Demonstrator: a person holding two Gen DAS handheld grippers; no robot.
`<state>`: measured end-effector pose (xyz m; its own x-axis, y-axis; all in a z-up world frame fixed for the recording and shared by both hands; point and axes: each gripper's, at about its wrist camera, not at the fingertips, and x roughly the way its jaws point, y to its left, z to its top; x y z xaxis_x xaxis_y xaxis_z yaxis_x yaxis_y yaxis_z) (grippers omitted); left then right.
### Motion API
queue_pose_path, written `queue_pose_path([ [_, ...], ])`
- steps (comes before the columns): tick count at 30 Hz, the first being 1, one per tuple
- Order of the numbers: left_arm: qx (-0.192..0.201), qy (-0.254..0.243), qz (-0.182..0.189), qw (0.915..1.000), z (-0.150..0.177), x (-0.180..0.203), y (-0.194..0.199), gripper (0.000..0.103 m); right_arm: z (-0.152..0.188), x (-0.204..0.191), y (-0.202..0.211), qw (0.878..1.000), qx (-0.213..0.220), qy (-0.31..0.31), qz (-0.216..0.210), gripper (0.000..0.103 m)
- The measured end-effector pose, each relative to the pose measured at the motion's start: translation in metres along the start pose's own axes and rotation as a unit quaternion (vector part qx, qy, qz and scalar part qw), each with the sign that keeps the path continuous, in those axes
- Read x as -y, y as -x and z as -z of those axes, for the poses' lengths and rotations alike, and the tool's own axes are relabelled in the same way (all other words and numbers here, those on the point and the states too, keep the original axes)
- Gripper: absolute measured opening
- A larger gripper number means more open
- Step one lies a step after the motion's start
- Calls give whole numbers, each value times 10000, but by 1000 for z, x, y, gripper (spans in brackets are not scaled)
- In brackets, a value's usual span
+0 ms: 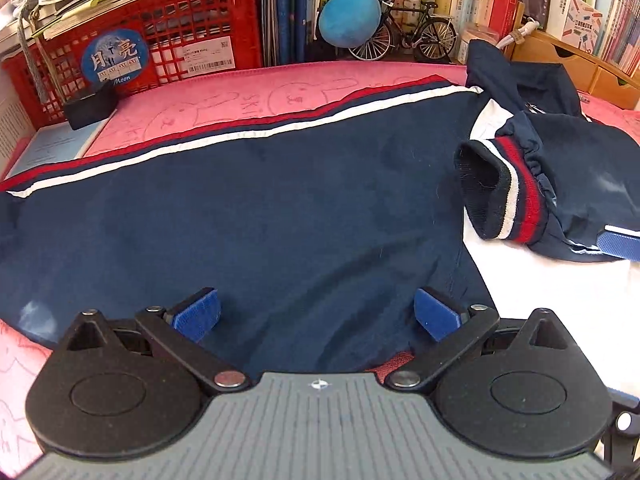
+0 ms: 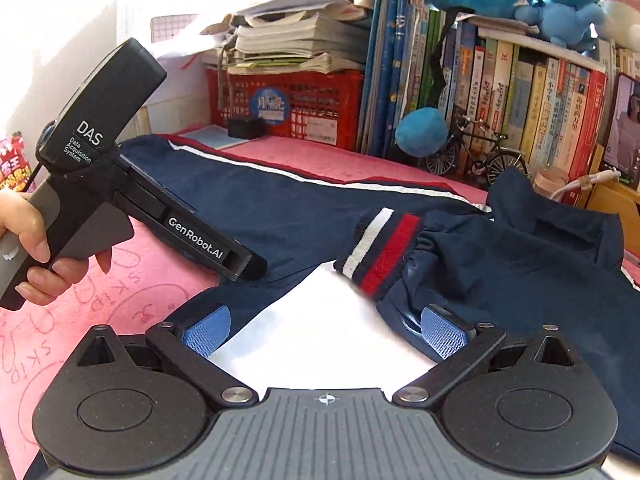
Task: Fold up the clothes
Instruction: 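Move the open left gripper over the other navy sleeve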
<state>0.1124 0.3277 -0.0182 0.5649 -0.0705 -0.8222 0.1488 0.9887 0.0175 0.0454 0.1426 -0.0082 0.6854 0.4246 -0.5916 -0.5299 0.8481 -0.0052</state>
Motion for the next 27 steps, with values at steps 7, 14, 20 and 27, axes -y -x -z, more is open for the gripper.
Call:
queue_pose_path([
  [7, 41, 47, -170, 9998, -4, -6, -3, 103, -11, -18, -40, 9994, -175, 292, 49, 103],
  [14, 4, 51, -107, 9999, -10, -8, -8, 103, -6, -27, -53, 9985, -287, 429, 185, 103],
  [20, -62, 204, -189, 9996, -33, -12, -25, 103, -6, -19, -54, 9991, -407, 107, 33, 103],
  [27, -25, 560, -350, 9978, -71, -26, -53, 103, -5, -21, -57, 9991, -408, 61, 9, 103],
])
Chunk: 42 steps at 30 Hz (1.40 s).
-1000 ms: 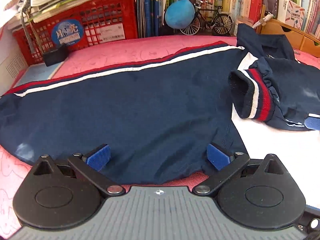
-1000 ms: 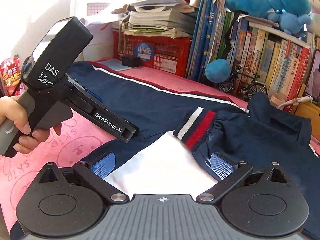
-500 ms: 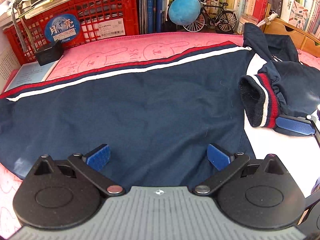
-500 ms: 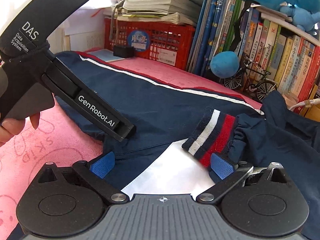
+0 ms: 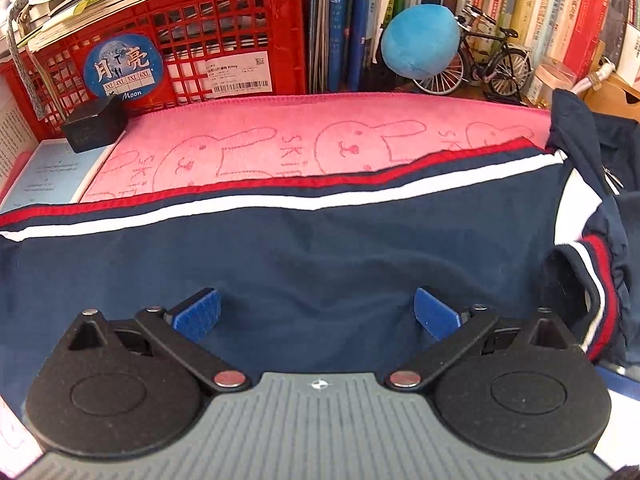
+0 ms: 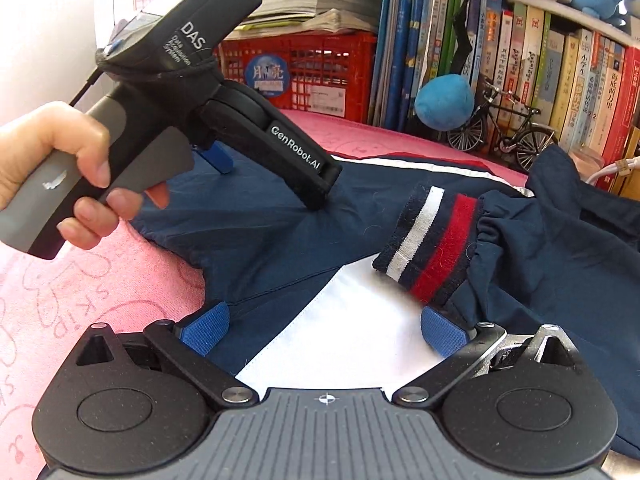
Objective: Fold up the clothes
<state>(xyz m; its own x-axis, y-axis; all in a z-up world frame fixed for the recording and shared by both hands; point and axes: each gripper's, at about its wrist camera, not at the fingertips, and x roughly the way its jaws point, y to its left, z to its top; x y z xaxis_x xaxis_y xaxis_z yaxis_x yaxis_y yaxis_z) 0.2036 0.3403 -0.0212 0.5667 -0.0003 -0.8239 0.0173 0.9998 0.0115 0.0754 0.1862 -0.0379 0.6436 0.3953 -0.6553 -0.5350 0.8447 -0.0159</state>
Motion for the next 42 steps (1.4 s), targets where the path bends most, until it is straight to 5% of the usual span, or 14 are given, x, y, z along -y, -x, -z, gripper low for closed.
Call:
queue_pose_path([
  [13, 355, 342, -357, 9981, -41, -2, -36, 103, 0, -4, 0, 10000, 13, -13, 0, 103],
  [16, 281, 588, -605, 9960, -46, 2, -36, 103, 0, -3, 0, 10000, 11, -21, -8, 103],
  [20, 498, 328, -841, 9947, -38, 10, -9, 100, 1, -3, 1, 10000, 11, -24, -9, 103],
  [29, 652, -456, -124, 9968, 34, 25, 67, 103, 1, -2, -1, 10000, 15, -21, 6, 103],
  [34, 322, -734, -462, 9957, 39, 33, 34, 103, 1, -3, -1, 10000, 20, -17, 21, 103],
  [38, 365, 36, -236, 9991, 15, 15, 7, 103, 1, -3, -1, 10000, 20, -24, 20, 103],
  [42, 512, 263, -315, 9978, -14, 8, -18, 103, 1, -2, -2, 10000, 17, -34, 7, 103],
])
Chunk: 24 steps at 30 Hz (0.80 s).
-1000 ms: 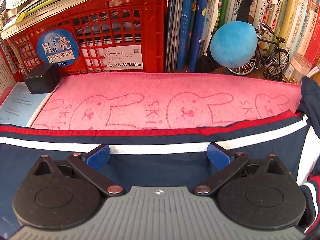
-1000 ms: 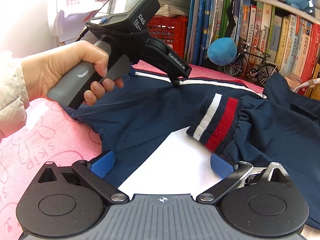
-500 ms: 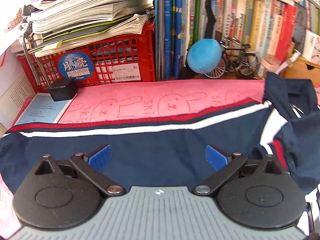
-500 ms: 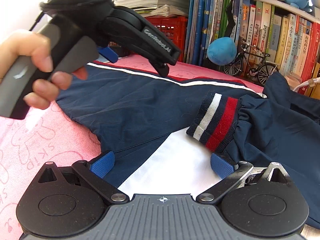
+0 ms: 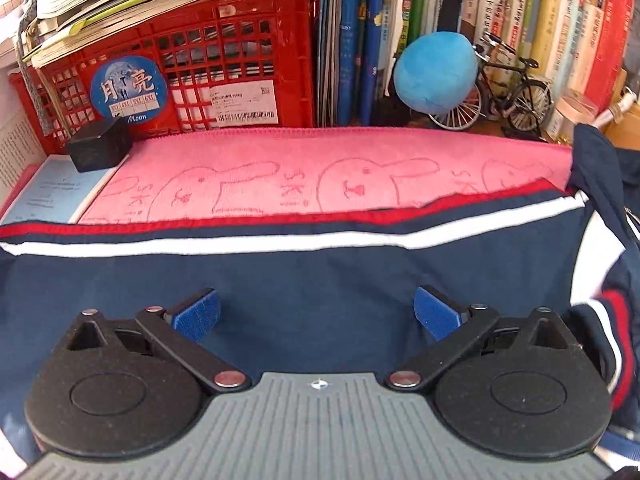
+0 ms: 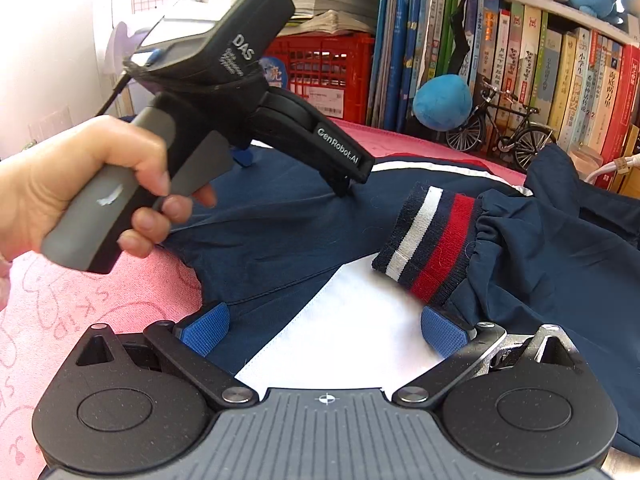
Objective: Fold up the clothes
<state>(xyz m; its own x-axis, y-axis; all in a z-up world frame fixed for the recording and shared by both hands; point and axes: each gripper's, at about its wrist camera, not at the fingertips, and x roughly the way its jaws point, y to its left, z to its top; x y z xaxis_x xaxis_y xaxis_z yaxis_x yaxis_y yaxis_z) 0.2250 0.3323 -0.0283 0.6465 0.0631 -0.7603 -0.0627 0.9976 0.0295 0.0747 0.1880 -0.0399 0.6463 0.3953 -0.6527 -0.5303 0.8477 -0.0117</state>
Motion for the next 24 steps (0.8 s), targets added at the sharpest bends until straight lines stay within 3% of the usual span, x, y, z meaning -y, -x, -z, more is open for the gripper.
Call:
queue_pose_path([
  [6, 72, 318, -260, 9991, -28, -5, -28, 103, 0, 0, 1, 10000, -1, -12, -6, 103],
  [11, 52, 215, -499, 9985, -30, 0, -14, 103, 0, 0, 1, 10000, -3, -14, -9, 103],
  [15, 398, 303, -486, 9976, -11, -9, 33, 103, 0, -1, 2, 10000, -3, -12, -6, 103],
  [18, 689, 724, -431, 9941, 21, -37, 75, 103, 0, -1, 2, 10000, -3, -10, -7, 103],
  [21, 989, 1155, -828, 9849, 51, -68, 105, 103, -1, -1, 2, 10000, -2, -7, -4, 103],
  [24, 842, 1252, -1362, 9791, 60, -94, 104, 103, -1, -1, 2, 10000, -2, -4, -3, 103],
])
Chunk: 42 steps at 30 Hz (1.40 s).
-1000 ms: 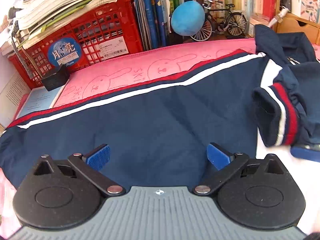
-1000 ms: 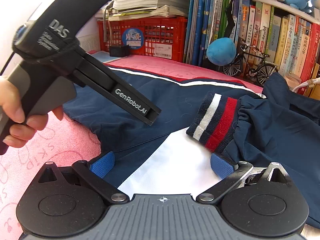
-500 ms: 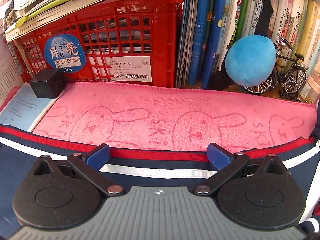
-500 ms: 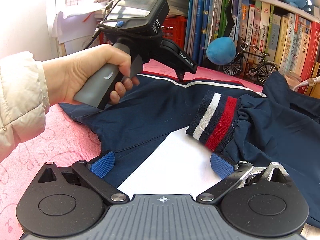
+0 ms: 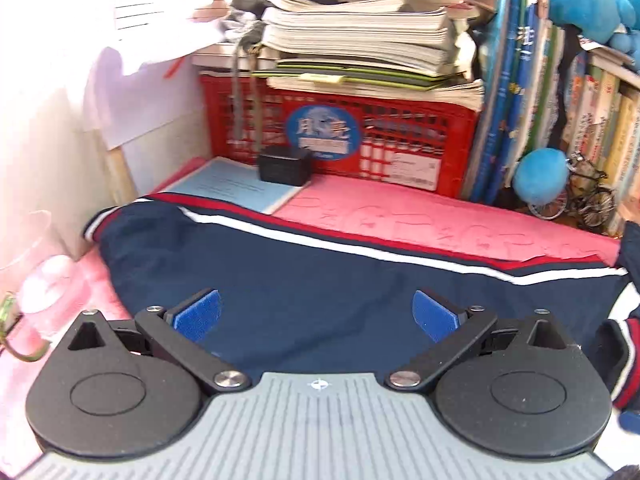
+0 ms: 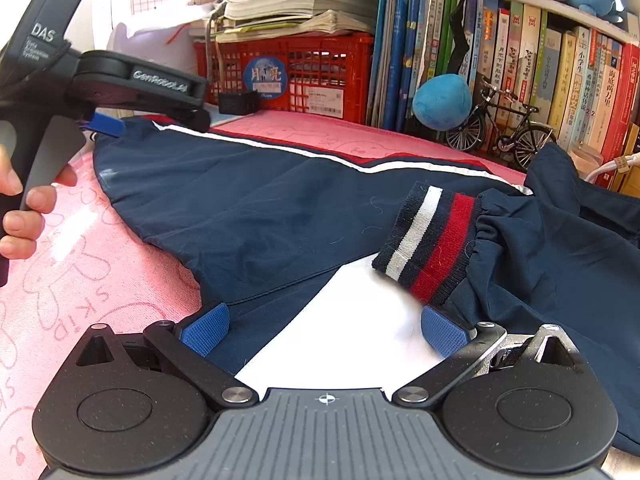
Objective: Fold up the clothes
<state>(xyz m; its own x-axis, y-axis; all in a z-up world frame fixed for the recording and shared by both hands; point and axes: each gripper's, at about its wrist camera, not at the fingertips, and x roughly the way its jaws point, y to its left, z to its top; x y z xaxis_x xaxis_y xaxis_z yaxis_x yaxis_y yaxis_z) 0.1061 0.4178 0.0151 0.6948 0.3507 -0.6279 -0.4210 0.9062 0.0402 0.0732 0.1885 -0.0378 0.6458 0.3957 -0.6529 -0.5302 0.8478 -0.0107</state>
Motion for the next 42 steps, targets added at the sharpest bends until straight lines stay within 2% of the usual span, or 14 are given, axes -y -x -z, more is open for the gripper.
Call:
queue_pose_path([
  [6, -380, 648, -510, 9959, -4, -37, -36, 103, 0, -1, 0, 10000, 1, 11, 9, 103],
  [10, -678, 1028, -986, 9875, -4, -39, -70, 103, 0, -1, 0, 10000, 1, 12, 11, 103],
  [12, -579, 1261, -993, 9853, -6, -44, -78, 103, 0, -1, 0, 10000, 1, 13, 12, 103],
  [18, -242, 1401, -880, 9859, -11, -49, -90, 102, 1, -1, 0, 10000, -1, 15, 13, 103],
  [19, -157, 1510, -896, 9843, -9, -51, -88, 101, 1, -1, 0, 10000, -2, 15, 12, 103],
  [22, 44, 1678, -1089, 9798, -6, -54, -83, 81, 2, -2, 0, 10000, -2, 17, 14, 103],
  [23, 75, 1714, -1094, 9791, -6, -55, -82, 81, 2, -2, 1, 10000, 0, 20, 18, 103],
  [25, 124, 1807, -1041, 9779, -4, -58, -81, 82, 2, 0, 4, 10000, 52, -13, -27, 103],
  [27, 173, 1900, -988, 9766, -3, -62, -80, 92, 2, 4, 11, 9997, 162, -68, -141, 103],
  [29, 202, 1963, -892, 9763, -2, -64, -80, 103, -6, 8, 29, 9976, 654, 68, -197, 103],
  [31, 130, 1860, -945, 9779, -4, -60, -82, 103, -25, 9, 35, 9931, 1047, 418, 310, 103],
  [33, 48, 1740, -1032, 9793, -5, -56, -85, 103, -50, 12, 20, 9906, 1024, 504, 748, 103],
  [38, -110, 1489, -1187, 9816, -7, -48, -90, 103, -92, 59, -45, 9970, 385, -408, 535, 103],
  [42, -177, 1400, -1240, 9822, -8, -46, -93, 103, -107, 74, -87, 9952, 95, -719, 654, 103],
])
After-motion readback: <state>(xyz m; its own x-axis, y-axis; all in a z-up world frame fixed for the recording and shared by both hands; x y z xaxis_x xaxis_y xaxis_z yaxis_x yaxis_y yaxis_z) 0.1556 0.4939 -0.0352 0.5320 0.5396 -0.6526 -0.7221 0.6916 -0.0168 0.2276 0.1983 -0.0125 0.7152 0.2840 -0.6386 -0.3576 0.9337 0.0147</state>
